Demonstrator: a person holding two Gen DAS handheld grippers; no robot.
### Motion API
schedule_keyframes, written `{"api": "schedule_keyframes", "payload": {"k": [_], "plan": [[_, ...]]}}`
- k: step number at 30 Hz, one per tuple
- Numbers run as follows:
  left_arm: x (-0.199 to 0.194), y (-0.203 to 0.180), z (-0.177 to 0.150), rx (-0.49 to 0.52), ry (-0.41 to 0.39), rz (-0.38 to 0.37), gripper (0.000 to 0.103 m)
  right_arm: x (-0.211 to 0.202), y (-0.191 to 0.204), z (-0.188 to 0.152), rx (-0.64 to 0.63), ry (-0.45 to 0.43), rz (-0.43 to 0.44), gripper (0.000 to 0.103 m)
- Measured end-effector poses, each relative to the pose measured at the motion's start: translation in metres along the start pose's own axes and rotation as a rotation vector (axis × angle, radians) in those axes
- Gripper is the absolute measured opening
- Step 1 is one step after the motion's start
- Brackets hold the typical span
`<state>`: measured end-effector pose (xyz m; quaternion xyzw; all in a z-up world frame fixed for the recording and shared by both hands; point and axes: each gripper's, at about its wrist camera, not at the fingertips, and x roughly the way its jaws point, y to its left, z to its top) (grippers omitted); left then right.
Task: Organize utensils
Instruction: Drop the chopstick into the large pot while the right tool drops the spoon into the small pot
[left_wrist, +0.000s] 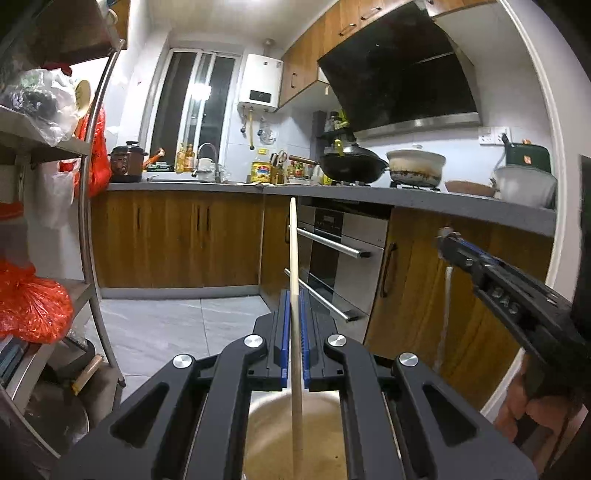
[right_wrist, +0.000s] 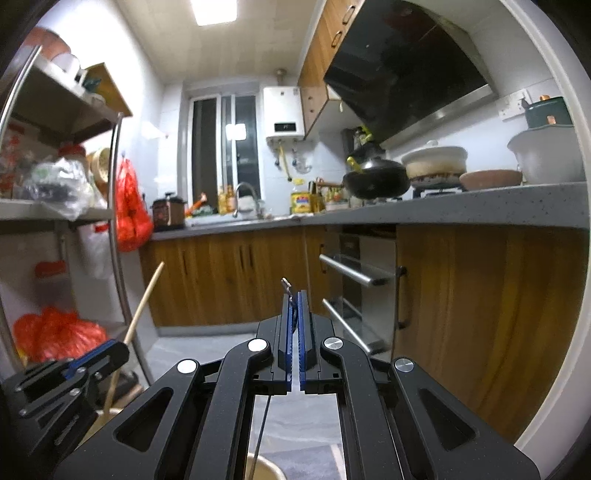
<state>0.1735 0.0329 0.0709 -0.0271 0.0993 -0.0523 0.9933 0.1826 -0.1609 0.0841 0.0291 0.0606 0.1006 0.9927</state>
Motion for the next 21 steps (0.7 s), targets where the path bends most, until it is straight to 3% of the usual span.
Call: {"api": "schedule_keyframes", "payload": {"k": [6, 15, 21], "plan": [[-0.035, -0.004, -0.008, 0.046, -0.03, -0.006, 0.005, -0.014, 0.005, -0.01, -0.047, 0.066, 0.015, 0.003], [-0.062, 0.004, -0.025, 0.01, 0.058, 0.044, 0.005, -0.042, 0.007, -0.025, -0.063, 0.059, 0.006, 0.004], [-0.061, 0.004, -0.031, 0.024, 0.09, 0.07, 0.005, -0.041, 0.006, -0.032, -0.109, 0.074, 0.015, 0.004]]}}
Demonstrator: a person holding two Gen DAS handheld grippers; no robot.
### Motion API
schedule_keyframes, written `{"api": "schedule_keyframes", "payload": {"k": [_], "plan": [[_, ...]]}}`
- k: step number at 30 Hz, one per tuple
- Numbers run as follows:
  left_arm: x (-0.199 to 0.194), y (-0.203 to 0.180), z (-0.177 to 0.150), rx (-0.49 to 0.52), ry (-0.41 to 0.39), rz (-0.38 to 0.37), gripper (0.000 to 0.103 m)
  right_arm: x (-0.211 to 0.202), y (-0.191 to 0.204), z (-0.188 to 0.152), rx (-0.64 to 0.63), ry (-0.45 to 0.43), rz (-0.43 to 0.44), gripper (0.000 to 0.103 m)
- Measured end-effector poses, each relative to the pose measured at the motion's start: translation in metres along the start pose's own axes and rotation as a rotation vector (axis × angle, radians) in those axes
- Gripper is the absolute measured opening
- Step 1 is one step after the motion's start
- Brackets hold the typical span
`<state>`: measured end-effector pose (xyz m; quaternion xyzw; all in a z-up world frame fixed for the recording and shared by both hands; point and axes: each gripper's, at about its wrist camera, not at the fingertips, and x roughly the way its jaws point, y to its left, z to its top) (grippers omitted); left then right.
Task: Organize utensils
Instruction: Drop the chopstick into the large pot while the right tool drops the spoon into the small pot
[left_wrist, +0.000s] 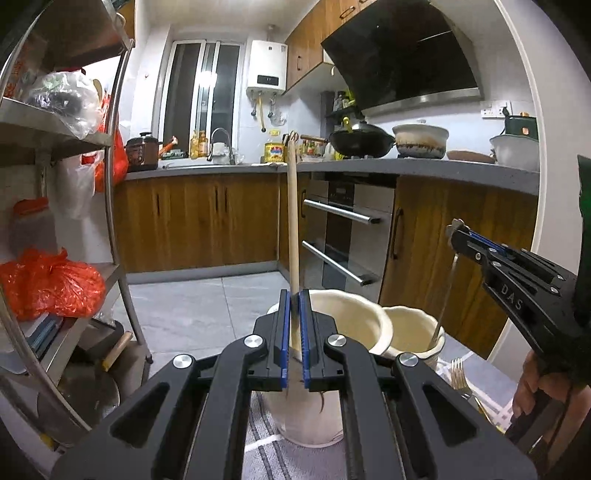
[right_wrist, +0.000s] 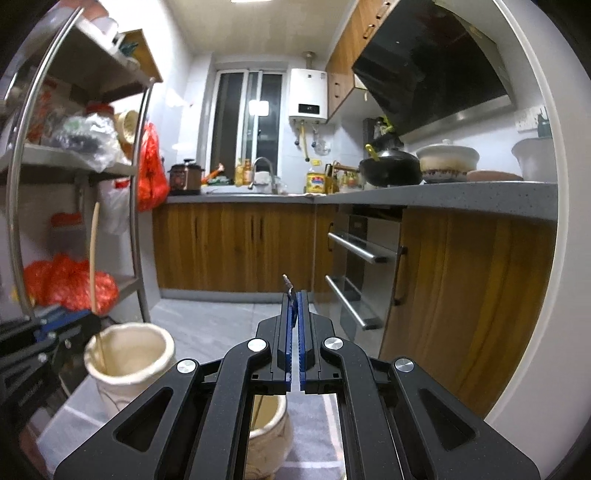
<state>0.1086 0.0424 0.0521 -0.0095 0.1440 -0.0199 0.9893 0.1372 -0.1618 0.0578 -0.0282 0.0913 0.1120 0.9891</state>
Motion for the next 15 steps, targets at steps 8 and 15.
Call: {"api": "schedule_keyframes", "payload": {"k": [8, 15], "plan": [[0.003, 0.002, -0.001, 0.0, 0.033, 0.025, 0.005, 0.015, -0.005, -0.011, 0.023, 0.077, 0.022, 0.004], [0.0, 0.0, -0.001, 0.011, 0.024, 0.053, 0.007, 0.012, -0.003, -0.012, 0.009, 0.072, 0.019, 0.004]]}}
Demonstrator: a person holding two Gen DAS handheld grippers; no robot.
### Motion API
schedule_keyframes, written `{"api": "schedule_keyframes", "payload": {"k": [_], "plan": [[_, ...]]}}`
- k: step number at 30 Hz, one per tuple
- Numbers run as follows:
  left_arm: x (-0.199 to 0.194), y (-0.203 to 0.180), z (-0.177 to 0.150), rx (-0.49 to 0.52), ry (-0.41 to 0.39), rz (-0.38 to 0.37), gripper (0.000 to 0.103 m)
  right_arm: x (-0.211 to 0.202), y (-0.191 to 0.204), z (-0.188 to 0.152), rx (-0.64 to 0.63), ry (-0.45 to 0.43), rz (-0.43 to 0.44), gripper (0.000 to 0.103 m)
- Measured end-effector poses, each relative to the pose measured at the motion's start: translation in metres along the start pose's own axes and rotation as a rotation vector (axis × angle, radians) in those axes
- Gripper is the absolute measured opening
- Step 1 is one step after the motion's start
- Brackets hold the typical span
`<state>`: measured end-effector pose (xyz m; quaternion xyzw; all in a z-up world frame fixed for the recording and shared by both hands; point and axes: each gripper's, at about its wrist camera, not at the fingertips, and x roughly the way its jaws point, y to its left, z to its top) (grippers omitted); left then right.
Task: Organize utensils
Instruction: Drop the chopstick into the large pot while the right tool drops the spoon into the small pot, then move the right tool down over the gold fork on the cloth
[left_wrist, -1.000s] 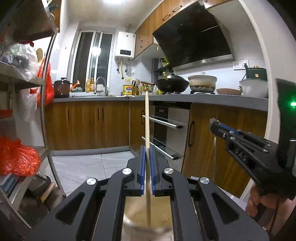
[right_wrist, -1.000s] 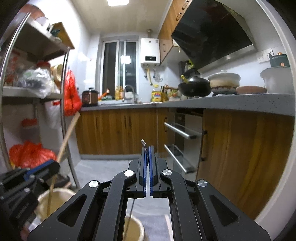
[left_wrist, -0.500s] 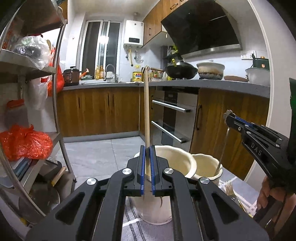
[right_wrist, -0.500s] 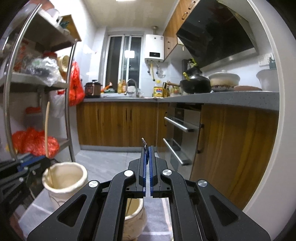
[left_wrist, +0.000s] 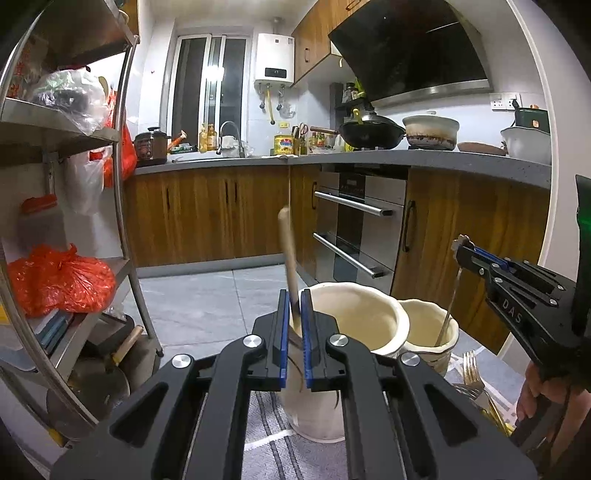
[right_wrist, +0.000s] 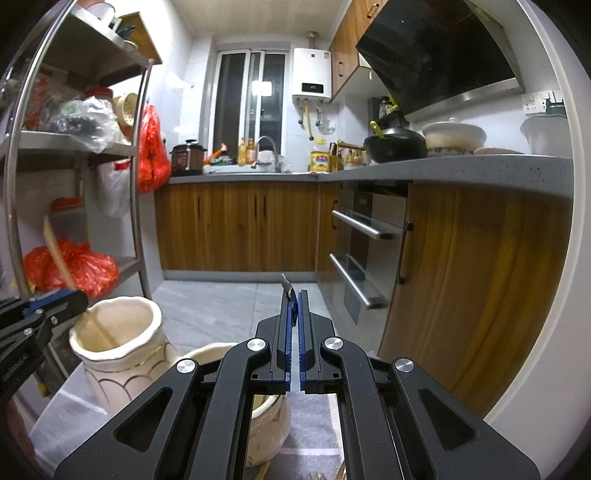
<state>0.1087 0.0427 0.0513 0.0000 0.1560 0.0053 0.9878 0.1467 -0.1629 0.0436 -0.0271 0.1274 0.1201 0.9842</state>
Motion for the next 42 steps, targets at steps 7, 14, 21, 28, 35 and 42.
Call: {"api": "schedule_keyframes", "payload": {"k": [7, 14, 21, 28, 35, 42], "plan": [[-0.002, 0.0, 0.0, 0.003, -0.009, 0.027, 0.032, 0.002, -0.003, -0.001, 0.014, 0.02, -0.015, 0.01], [-0.005, 0.001, 0.002, -0.002, -0.032, 0.042, 0.055, -0.002, -0.009, 0.0, 0.05, 0.001, -0.006, 0.059], [-0.017, -0.001, 0.003, -0.001, -0.071, 0.049, 0.09, -0.025, -0.013, 0.011, 0.071, -0.064, 0.025, 0.098], [-0.034, -0.003, 0.003, 0.005, -0.092, 0.068, 0.097, -0.049, -0.018, 0.024, 0.063, -0.077, -0.009, 0.098], [-0.056, -0.01, -0.004, -0.008, -0.072, 0.028, 0.097, -0.074, -0.027, 0.031, 0.069, -0.081, -0.006, 0.098], [-0.067, -0.026, -0.019, 0.008, -0.009, -0.025, 0.097, -0.09, -0.04, 0.036, 0.056, -0.042, -0.002, 0.098]]}}
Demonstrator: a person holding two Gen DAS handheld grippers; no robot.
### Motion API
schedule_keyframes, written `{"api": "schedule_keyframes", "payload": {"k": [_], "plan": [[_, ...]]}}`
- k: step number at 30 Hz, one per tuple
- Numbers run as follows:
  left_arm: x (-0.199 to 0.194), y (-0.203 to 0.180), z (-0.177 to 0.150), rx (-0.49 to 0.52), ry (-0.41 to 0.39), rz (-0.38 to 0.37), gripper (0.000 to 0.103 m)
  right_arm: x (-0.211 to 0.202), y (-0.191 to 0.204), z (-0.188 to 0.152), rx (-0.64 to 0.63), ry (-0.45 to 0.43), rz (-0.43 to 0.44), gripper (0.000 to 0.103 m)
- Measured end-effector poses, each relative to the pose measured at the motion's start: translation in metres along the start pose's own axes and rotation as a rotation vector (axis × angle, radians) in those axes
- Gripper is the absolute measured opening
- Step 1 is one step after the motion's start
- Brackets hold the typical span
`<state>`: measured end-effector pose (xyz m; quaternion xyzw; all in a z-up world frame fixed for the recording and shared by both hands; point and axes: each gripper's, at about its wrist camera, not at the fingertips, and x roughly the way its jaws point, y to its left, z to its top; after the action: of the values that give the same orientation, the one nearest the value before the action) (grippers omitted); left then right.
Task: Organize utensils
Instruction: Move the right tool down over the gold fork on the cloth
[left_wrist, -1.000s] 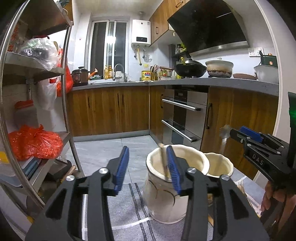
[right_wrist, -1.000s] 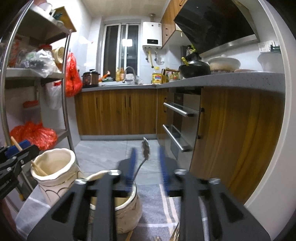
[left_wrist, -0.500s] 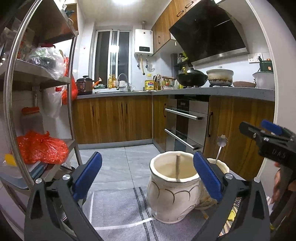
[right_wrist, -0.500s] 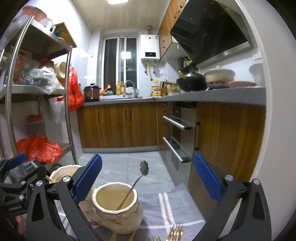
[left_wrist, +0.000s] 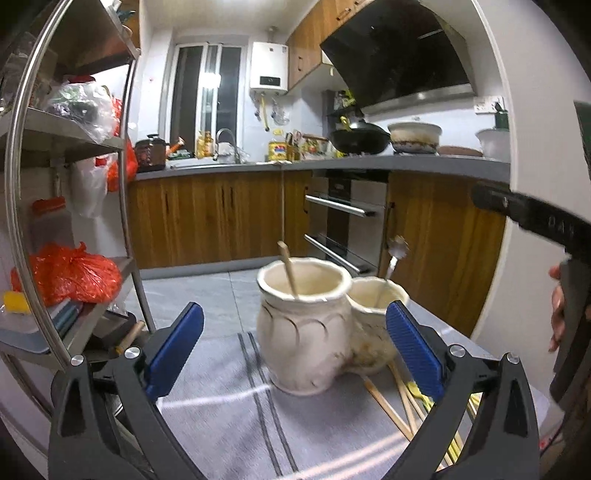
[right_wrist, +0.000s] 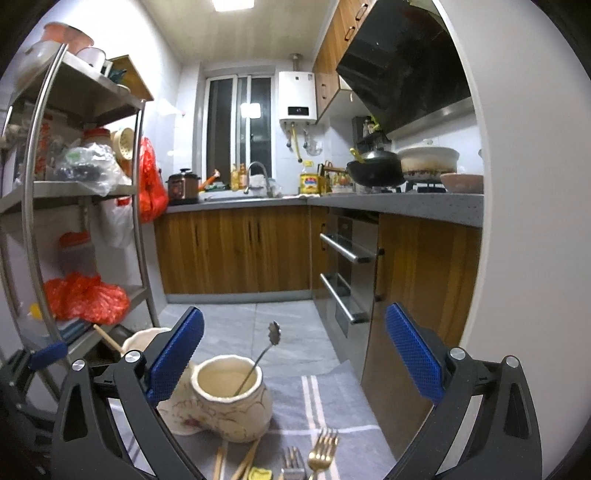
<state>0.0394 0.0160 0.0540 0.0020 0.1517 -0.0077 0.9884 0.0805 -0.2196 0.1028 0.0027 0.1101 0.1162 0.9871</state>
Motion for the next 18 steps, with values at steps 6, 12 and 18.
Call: {"api": "schedule_keyframes", "payload": {"k": [6, 12, 18], "plan": [[-0.001, -0.016, -0.013, 0.035, 0.056, -0.034, 0.097, 0.0, -0.018, -0.005, -0.038, 0.088, -0.021, 0.098], [0.006, -0.018, -0.024, 0.024, 0.128, -0.071, 0.097, 0.008, -0.031, -0.027, -0.027, 0.184, -0.017, 0.098], [0.013, -0.018, -0.031, 0.041, 0.162, -0.07, 0.097, 0.033, -0.049, -0.063, 0.066, 0.31, -0.012, 0.098]]}}
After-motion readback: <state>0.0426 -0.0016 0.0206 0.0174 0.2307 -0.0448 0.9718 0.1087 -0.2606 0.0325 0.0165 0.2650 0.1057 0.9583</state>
